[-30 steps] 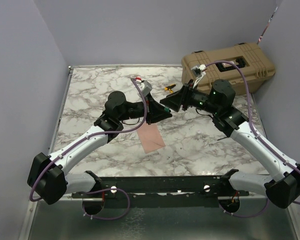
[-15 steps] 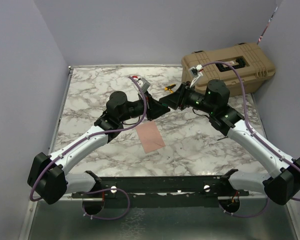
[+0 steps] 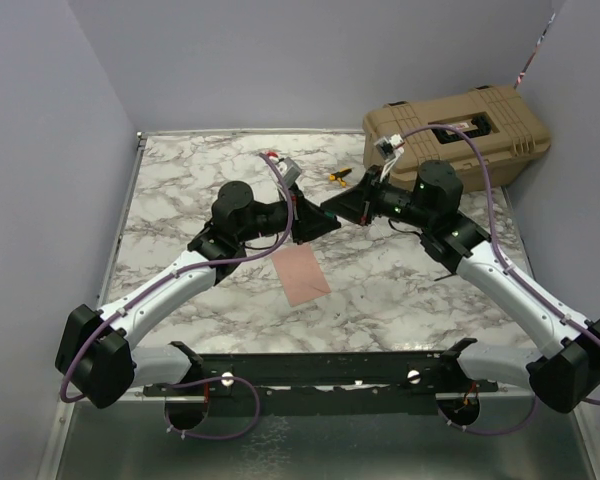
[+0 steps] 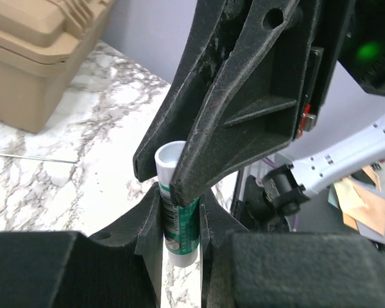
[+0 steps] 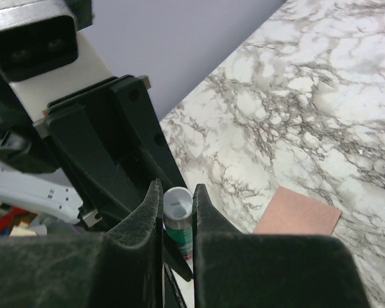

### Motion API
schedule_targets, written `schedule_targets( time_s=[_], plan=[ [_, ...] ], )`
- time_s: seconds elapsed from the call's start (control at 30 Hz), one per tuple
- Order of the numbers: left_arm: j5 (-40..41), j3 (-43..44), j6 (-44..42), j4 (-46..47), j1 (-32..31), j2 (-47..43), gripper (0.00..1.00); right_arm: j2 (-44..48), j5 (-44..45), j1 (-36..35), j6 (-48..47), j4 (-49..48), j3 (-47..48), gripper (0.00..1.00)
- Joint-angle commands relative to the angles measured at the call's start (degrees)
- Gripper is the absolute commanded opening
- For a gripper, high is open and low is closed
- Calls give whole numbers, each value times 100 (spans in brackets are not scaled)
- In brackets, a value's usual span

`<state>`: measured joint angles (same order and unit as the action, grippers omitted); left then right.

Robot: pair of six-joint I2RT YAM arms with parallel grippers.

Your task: Place the letter into the envelope and seal it

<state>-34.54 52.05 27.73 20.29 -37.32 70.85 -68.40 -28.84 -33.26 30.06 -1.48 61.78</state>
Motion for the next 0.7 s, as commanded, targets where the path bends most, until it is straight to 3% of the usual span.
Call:
schedule_targets(
  time_s=[0.0, 0.1, 0.2, 0.33, 0.37, 0.4, 0.47, 0.53, 0.57, 0.67],
  plan=[
    [-1466, 284, -218, -20, -38, 131, 0, 244, -2024, -26, -988, -736, -173, 0],
    [-1950, 349, -335, -11, -38, 141, 0, 160, -3267, -22, -1523, -700, -34, 0],
    [-2078, 349, -484, -2, -38, 114, 0, -89, -4272, -31, -2343, 213, 420, 1],
    [-2133, 435, -618, 10, -38, 168, 0, -211, -4264, -27, -2840, 1014, 728, 1],
    [-2126, 457, -638, 17, -38, 181, 0, -178, -4007, -23, -2787, 998, 721, 0],
    [-2081, 477, -657, 15, -38, 188, 0, -112, -3709, -30, -2626, 876, 670, 6],
    [-1963, 489, -662, 45, -38, 192, 0, 22, -2875, -28, -2174, 635, 580, 37],
    [-1701, 469, -654, 52, -36, 176, 0, 171, -1722, -31, -1572, 414, 477, 57],
    [-1506, 444, -643, 60, -40, 163, 0, 207, -1110, -32, -1278, 437, 475, 62],
    [-894, 376, -552, 58, -37, 141, 0, 178, 233, -31, -556, 648, 488, 63]
  ],
)
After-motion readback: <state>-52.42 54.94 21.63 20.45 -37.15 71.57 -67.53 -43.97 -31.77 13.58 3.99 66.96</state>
